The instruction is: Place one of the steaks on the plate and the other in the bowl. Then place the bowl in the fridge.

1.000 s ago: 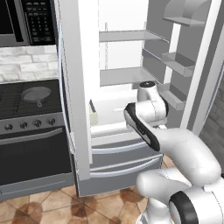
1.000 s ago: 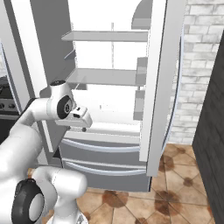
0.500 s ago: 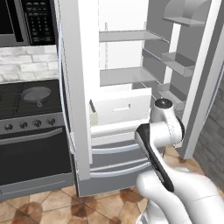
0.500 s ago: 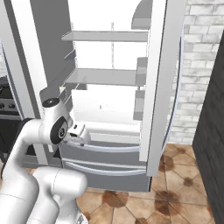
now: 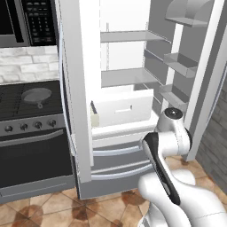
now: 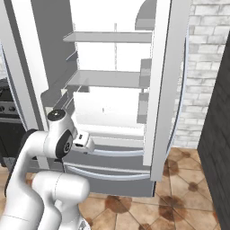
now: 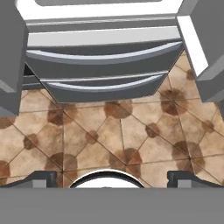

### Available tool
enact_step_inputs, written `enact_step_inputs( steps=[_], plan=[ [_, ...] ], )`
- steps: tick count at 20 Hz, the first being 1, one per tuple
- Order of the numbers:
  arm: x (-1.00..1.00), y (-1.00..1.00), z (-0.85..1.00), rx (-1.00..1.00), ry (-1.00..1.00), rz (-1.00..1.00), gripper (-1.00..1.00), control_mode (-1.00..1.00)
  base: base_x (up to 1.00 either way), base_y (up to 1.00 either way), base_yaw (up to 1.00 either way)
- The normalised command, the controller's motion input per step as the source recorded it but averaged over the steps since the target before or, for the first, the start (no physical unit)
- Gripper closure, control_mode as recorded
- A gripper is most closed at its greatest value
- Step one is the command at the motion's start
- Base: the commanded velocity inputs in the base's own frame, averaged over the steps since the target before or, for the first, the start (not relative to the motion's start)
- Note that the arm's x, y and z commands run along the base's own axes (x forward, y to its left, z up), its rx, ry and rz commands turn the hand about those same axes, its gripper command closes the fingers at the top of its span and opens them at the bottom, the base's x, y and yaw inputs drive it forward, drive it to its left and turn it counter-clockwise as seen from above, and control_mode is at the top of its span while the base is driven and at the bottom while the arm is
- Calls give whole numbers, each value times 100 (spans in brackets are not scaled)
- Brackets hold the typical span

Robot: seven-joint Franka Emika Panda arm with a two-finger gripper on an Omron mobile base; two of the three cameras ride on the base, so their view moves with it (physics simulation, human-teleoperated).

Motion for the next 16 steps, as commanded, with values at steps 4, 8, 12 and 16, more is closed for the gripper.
enact_step_inputs(
  steps=[4, 8, 12, 16],
  plan=[
    [-2, 8, 0, 0, 0, 2, -100, -100, 0, 0, 0],
    [-6, 11, -2, 0, 1, 0, -100, 100, -41, 57, 1],
    [0, 0, 0, 0, 0, 0, -100, 100, -76, 100, 3],
    [0, 0, 0, 0, 0, 0, -100, 100, -28, 100, 1]
  ],
)
